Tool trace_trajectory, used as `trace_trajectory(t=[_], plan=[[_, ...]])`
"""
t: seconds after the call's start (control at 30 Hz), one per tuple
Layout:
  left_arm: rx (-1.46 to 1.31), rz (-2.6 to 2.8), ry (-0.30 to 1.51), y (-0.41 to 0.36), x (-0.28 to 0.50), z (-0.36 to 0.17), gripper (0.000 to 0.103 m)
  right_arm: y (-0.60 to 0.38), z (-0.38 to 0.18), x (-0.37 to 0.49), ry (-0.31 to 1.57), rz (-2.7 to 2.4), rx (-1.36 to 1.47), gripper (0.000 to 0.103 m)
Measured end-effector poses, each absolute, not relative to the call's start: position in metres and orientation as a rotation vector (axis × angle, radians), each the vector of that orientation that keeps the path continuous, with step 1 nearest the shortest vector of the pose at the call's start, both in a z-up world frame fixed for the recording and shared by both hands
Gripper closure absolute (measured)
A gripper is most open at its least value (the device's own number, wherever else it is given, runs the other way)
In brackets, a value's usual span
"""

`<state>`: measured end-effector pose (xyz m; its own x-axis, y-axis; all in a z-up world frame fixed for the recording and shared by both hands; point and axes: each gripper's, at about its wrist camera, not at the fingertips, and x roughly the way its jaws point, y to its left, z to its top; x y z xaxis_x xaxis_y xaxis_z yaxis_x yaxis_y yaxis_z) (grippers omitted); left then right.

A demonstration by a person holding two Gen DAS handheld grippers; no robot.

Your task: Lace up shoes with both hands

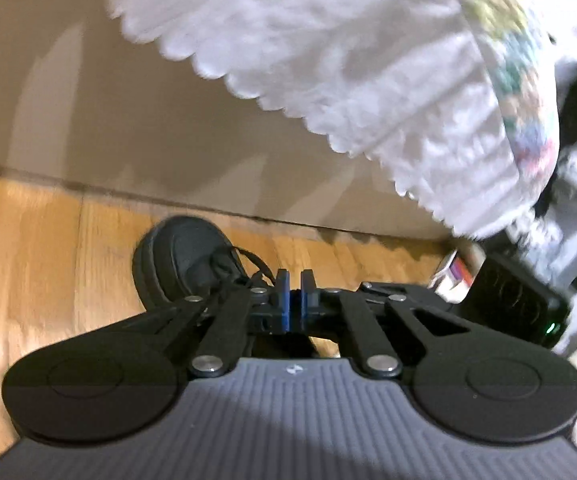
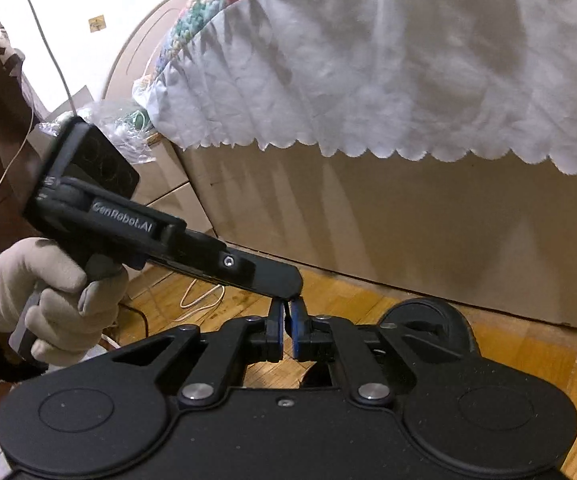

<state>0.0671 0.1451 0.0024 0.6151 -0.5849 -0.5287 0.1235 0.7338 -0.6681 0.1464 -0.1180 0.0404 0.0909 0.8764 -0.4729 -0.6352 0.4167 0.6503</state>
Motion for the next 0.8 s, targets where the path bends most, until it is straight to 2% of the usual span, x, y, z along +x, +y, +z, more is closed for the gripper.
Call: trace_trajectory(t=[0.1, 0.3, 0.4, 0.57, 0.7, 0.8], plan=[[-0.779, -0.433, 0.803, 0.158, 0.067, -0.005, 0.102, -0.118, 0.044, 0.146, 0.919, 1.157, 0.313, 0.078], [-0.796, -0.447, 0.797, 0.154, 0.065, -0.001, 0.102, -0.113, 0.047, 0.144, 0.880, 1.140, 0.281, 0.076], [-0.770, -0.436, 0.787, 0.153, 0.065, 0.000, 0.102, -0.116, 0.049, 0.146, 0.885, 1.147, 0.291, 0.100], [-0.567, -0.373, 0.770, 0.140, 0.061, 0.007, 0.098, -0.130, 0.053, 0.150, 0.876, 1.040, 0.249, 0.100], [-0.365, -0.340, 0.811, 0.123, 0.052, 0.002, 0.082, -0.171, 0.073, 0.169, 0.791, 0.774, 0.252, 0.100], [-0.358, -0.342, 0.873, 0.115, 0.049, -0.013, 0.081, -0.203, 0.098, 0.179, 0.677, 0.653, 0.216, 0.100]])
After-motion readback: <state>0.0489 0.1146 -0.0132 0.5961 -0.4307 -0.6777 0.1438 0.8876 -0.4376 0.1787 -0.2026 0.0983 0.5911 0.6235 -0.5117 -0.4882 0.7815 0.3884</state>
